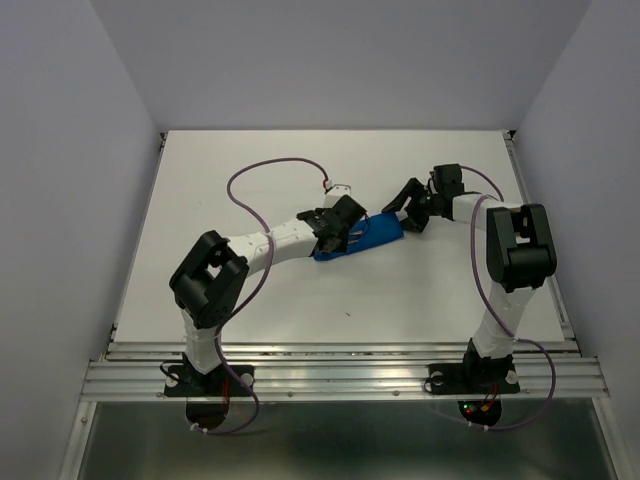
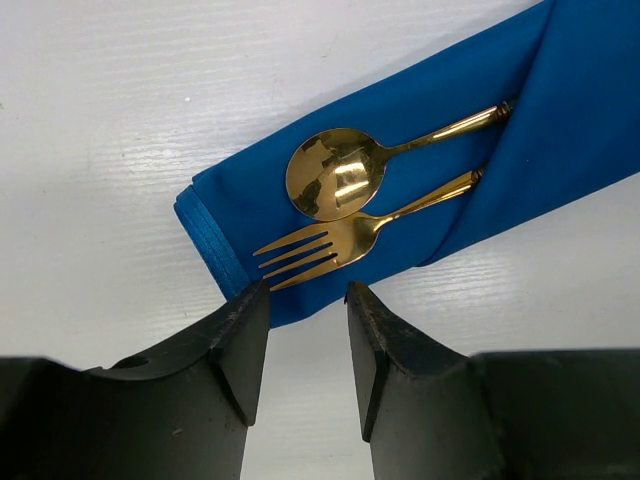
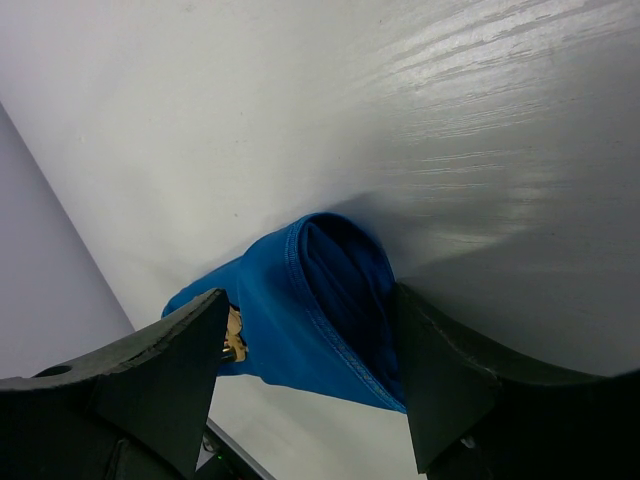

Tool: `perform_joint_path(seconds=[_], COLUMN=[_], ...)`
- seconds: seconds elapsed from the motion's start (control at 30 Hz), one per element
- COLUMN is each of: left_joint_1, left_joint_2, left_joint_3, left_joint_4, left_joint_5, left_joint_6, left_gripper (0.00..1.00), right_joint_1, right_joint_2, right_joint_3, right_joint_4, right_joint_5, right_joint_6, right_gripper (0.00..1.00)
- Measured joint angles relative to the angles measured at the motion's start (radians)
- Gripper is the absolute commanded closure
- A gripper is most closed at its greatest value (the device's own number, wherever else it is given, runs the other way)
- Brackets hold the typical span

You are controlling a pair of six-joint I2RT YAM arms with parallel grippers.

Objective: Fold the napkin into a case and place the utensils inside
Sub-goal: Stuff the fork into the folded napkin.

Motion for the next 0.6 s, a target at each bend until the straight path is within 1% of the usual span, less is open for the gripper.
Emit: perform_joint_path(seconds=[0.37,0.6], left_joint_1=[0.0,0.003], left_joint_2=[0.037,0.043], left_joint_3=[-0.001,-0.027], left_joint_4=[0.0,0.007], left_joint_5=[-0.01,-0.023], left_joint_6=[-0.019,-0.038], left_gripper=[0.52,0.52], right_joint_1=[0.0,0.0], right_joint_2=[0.0,0.001], right_joint_3=[0.0,0.0], right_joint_4=[0.0,0.0], right_joint_5=[-0.003,-0.006], right_joint_6=[0.0,0.0], right_gripper=[0.29,0.29])
